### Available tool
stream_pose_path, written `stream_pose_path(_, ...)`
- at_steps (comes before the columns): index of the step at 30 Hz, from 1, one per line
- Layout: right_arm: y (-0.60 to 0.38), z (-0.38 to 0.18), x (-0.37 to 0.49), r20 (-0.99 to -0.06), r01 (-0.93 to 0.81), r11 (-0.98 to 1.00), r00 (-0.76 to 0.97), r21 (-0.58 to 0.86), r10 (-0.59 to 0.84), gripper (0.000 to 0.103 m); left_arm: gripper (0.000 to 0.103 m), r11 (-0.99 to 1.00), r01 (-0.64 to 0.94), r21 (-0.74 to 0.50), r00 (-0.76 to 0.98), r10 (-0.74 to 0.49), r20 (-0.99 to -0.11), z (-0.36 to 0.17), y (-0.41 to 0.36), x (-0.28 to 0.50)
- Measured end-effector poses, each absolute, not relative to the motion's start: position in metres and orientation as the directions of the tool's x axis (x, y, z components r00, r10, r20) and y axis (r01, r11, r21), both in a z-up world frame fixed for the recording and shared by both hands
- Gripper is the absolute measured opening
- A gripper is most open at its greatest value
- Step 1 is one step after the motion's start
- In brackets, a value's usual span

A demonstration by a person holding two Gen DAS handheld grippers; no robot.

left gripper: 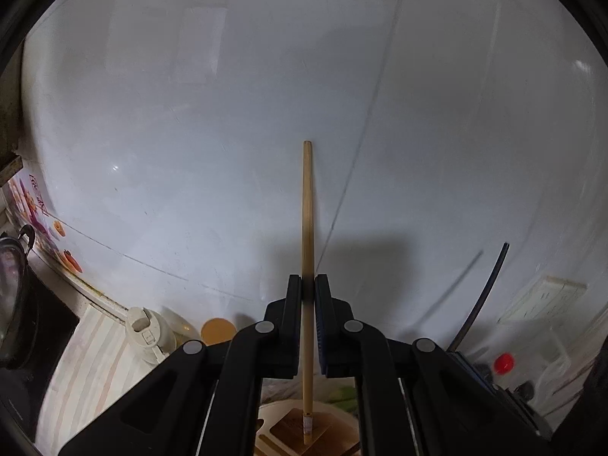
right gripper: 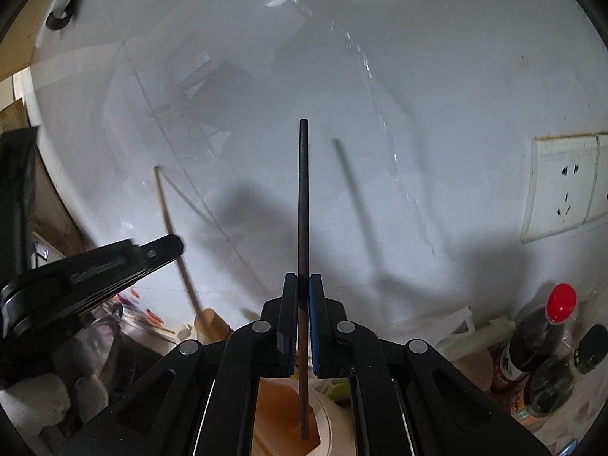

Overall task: Organize utensils
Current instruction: 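Lower both chopsticks into the cream holder and open both tools, then grasp a dark chopstick with the left tool while the right tool grasps a light chopstick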

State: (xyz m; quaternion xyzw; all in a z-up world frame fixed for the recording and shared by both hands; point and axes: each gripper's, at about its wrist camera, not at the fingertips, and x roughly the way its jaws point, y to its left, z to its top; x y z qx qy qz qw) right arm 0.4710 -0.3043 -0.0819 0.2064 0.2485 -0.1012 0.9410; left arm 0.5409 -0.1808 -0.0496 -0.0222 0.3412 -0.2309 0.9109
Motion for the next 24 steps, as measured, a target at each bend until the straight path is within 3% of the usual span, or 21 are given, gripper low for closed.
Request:
stream_pose_path(7, -0.291, -0.09, 0.468, -0.57, 0.23, 0.917, 0.822, 0.326, -0.003, 0.006, 0.009, 0.904, 0.409, -0.126, 0.635, -0.381, -0.672, -0.055, -0.178, 0.529)
stream_pose_path(9, -0.289, -0.09, 0.466, -0.582, 0.217, 0.918, 0.813, 0.331, 0.017, 0.007, 0.017, 0.915, 0.389, -0.107, 0.646, -0.353, -0.677, -0.05, -0.171, 0.523)
stream_pose_path(10, -0.288, -0.089, 0.465, -0.594, 0.211, 0.92, 0.804, 0.331, 0.029, 0.007, 0.041, 0.921, 0.376, -0.103, 0.65, -0.341, -0.68, -0.048, -0.167, 0.521)
stream_pose_path(11, -0.288, -0.088, 0.462, -0.6, 0.212, 0.92, 0.799, 0.331, 0.032, 0.008, 0.077, 0.928, 0.359, -0.101, 0.658, -0.328, -0.678, -0.045, -0.161, 0.518)
stream_pose_path(12, -0.288, -0.086, 0.459, -0.603, 0.207, 0.919, 0.797, 0.335, 0.04, 0.016, 0.09, 0.935, 0.339, -0.103, 0.672, -0.318, -0.669, -0.041, -0.153, 0.513)
stream_pose_path(13, -0.289, -0.082, 0.453, -0.604, 0.207, 0.919, 0.796, 0.336, 0.042, 0.028, 0.097, 0.944, 0.312, -0.105, 0.694, -0.302, -0.654, -0.036, -0.143, 0.506)
stream_pose_path(17, -0.292, -0.079, 0.429, -0.611, 0.22, 0.922, 0.791, 0.319, 0.023, 0.052, 0.103, 0.963, 0.255, -0.088, 0.72, -0.25, -0.648, -0.032, -0.115, 0.484)
stream_pose_path(20, -0.289, -0.08, 0.412, -0.625, 0.233, 0.929, 0.781, 0.287, -0.003, 0.067, 0.103, 0.977, 0.212, -0.034, 0.732, -0.182, -0.657, -0.036, -0.102, 0.46)
stream_pose_path(24, -0.289, -0.08, 0.387, -0.641, 0.255, 0.927, 0.768, 0.276, -0.021, 0.094, 0.103, 0.982, 0.188, -0.033, 0.7, -0.158, -0.696, -0.052, -0.085, 0.429)
